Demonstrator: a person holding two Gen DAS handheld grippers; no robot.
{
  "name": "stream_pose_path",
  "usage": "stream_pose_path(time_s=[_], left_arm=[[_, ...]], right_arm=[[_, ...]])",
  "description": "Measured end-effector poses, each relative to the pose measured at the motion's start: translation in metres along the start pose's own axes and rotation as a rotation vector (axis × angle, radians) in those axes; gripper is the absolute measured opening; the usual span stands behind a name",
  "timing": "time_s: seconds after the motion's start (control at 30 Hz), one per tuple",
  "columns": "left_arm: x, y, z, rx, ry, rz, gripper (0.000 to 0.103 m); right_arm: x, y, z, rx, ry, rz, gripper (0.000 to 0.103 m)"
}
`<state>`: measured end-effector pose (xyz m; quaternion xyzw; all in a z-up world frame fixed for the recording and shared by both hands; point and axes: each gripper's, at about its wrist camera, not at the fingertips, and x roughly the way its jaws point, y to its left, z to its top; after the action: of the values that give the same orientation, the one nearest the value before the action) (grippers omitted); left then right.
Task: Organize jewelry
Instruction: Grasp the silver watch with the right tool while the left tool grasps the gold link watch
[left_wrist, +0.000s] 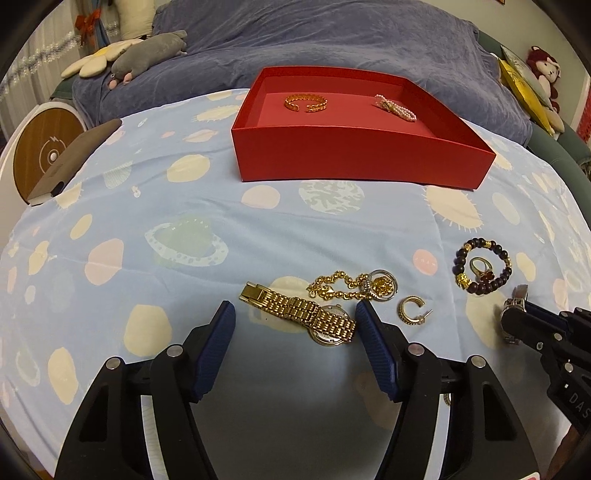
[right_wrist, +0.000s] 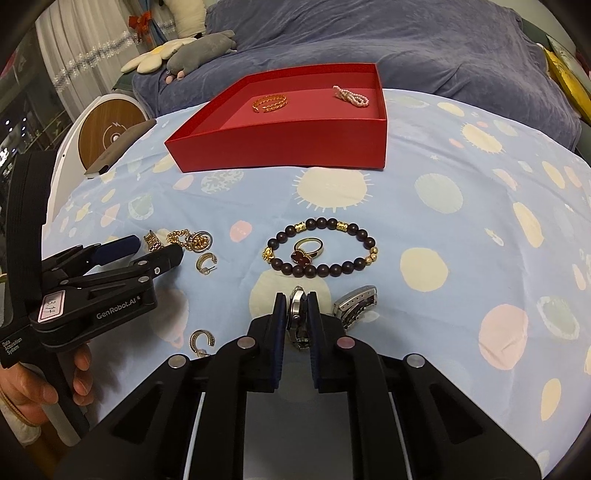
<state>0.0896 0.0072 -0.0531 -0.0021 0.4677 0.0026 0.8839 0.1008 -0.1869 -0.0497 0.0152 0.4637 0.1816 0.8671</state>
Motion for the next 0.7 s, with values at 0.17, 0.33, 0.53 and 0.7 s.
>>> stream_pose_path(time_s=[0.17,0.33,0.53,0.7], left_arm=[[-0.006,0.012,-0.009,0.007,0.003,-0.007,0.059],[-0.008,0.021,-0.011,-0.012,0.005,-0.009,0.058],[-0.005,0.014,-0.005,-0.022,-0.024,-0.008,0.042],[-0.005,0.012,-0.002,-0.019,-0.026,-0.033,0.024]], right_arm=[[-0.001,-0.001,0.000,0.004,0.000,0.002,0.010],[-0.002,0.000,0.000,0.002,-0.001,0.003,0.009],[-0.002,0.002,0.000,0.000,0.000,0.002,0.009],[-0.002,0.002,0.001,-0.002,0.001,0.003,0.008]])
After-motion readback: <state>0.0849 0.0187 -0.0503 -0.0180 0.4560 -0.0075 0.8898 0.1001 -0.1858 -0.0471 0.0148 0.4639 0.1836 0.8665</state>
